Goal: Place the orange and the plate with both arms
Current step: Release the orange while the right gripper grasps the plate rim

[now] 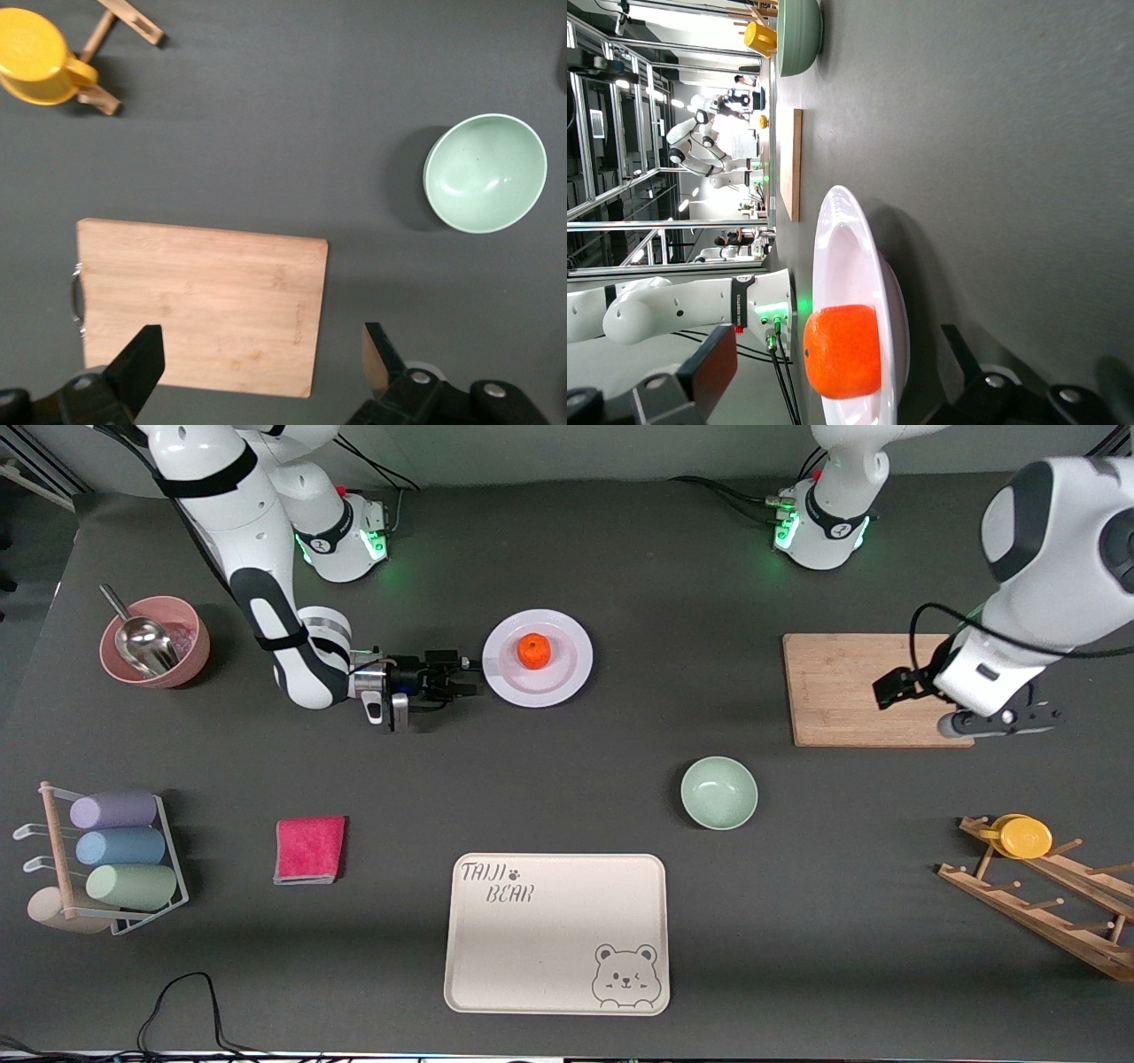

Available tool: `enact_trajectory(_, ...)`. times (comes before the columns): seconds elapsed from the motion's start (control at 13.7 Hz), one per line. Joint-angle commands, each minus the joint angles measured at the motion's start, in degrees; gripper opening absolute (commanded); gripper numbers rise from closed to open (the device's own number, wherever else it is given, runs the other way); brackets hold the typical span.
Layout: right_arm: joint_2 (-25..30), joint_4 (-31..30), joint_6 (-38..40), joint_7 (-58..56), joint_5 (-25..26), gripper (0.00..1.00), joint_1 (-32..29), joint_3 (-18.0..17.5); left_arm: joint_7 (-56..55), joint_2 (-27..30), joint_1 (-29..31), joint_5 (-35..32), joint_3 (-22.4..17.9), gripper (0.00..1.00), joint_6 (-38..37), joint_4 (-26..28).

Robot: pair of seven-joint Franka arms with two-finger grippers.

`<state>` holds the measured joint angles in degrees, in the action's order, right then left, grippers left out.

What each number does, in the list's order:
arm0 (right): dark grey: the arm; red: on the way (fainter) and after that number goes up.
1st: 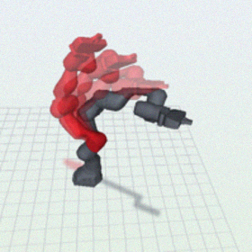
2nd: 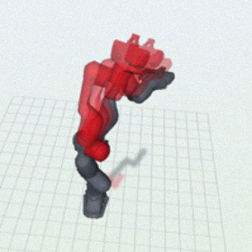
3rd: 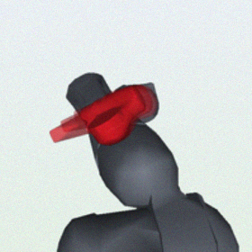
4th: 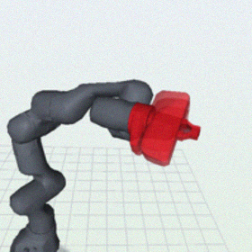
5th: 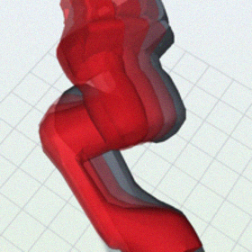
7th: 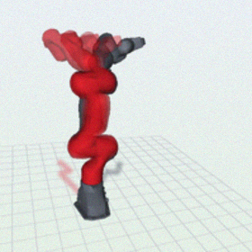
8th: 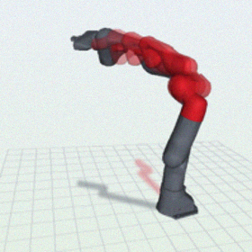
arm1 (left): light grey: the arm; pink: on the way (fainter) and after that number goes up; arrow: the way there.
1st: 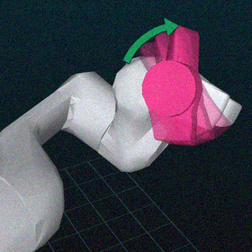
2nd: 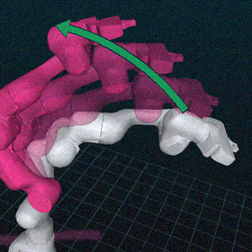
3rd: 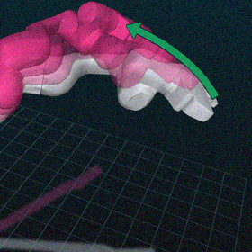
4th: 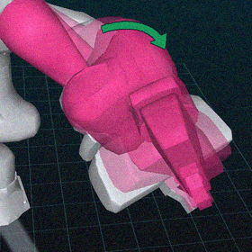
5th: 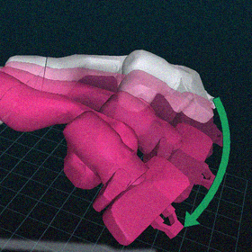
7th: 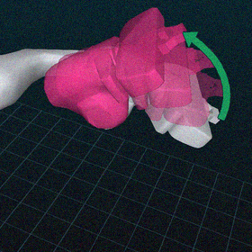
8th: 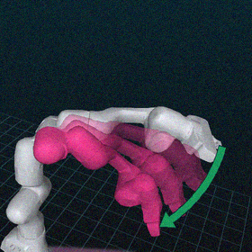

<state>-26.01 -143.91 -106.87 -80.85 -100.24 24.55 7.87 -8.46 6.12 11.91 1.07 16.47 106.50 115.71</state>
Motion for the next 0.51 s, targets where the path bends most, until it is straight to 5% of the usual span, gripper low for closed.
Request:
enact_trajectory(0.0,-1.85,0.29,0.35,-3.78,-4.25,0.99,2.34,0.22,3.18,1.35,0.31,1.21,-1.35,1.00,-3.13,-1.88)
enact_trajectory(0.29,-3.17,0.29,0.17,-5.81,-8.56,0.92,5.77,0.31,8.09,-1.10,2.94,1.12,-1.79,1.00,-12.34,-10.57)
enact_trajectory(0.44,-4.48,0.29,0.17,-9.14,-9.71,0.78,6.13,0.31,9.07,-1.64,3.47,1.04,-1.79,1.00,-13.60,-11.21)
